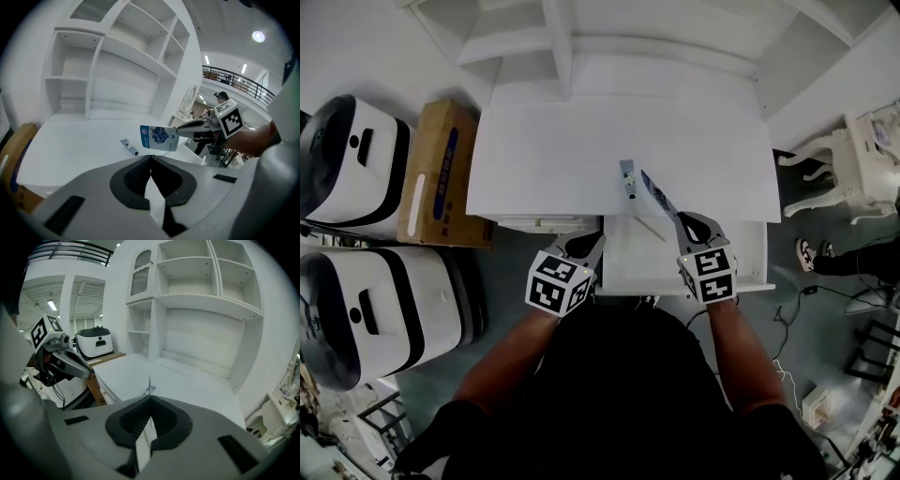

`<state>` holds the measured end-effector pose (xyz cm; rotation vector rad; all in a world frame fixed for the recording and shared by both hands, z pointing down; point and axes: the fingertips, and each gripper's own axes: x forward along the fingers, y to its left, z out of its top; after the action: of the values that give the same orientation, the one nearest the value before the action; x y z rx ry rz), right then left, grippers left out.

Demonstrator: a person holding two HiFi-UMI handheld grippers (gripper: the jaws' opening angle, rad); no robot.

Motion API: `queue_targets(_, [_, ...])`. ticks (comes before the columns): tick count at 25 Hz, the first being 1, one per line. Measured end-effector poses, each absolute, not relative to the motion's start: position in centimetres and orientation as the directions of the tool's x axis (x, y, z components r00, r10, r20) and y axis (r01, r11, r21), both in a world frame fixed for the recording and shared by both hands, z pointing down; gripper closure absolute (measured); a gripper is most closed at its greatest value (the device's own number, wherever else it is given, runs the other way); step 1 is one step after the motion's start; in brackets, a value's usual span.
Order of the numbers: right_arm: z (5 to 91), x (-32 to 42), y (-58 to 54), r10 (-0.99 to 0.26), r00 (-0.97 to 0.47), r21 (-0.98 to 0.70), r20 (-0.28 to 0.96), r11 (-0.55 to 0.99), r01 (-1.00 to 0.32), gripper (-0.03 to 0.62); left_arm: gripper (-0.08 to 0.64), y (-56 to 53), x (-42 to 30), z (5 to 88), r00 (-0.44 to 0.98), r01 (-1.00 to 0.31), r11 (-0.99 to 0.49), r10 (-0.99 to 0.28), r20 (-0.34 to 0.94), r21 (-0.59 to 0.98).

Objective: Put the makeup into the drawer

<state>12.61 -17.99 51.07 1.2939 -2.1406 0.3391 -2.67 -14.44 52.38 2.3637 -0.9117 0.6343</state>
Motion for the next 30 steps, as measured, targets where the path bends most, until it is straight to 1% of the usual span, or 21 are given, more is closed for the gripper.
queue_targets(6, [53.4, 11.3, -13.9, -0.602, -0.425, 0.011, 0.676, 0.585, -0.811, 0.566, 0.549, -14.2, -1.9, 52.3, 0.679, -0.693, -0.652, -0.447, 0.582, 0.307])
queue_targets(12, [56.1, 9.3, -11.0, -0.499, -0.490, -0.079, 0.715, 0.638, -0.766, 0.566, 0.549, -13.6, -1.3, 52.2, 0.688, -0.686, -0.654, -0.438, 0.578, 0.320])
queue_targets(17, [56.0, 7.8, -9.9, -0.479, -0.509, -0.071, 0.715, 0.675, -0.735, 0.566, 0.549, -13.4, -1.5, 52.3, 0.675, -0.692, -0.656, -0.438, 0.594, 0.302])
queue_targets(22, [56.3, 7.9, -9.1, -0.461, -0.518, -0.093, 0.721, 0.676, -0.731, 0.566, 0.549, -13.2, -2.1, 52.6, 0.656, -0.713, -0.635, -0.454, 0.603, 0.297])
queue_targets(26, [58.1, 8.2, -9.1, -0.418, -0.543, -0.192, 0.728, 0.637, -0.747, 0.566, 0.549, -13.0, -2.4, 52.8, 0.648, -0.723, -0.623, -0.459, 0.608, 0.300])
queue_targets(30, [60.2, 7.8, -9.4, -0.378, -0.554, -0.233, 0.742, 0.630, -0.741, 0.565, 0.549, -12.9, -2.7, 52.9, 0.639, -0.732, -0.612, -0.465, 0.613, 0.299])
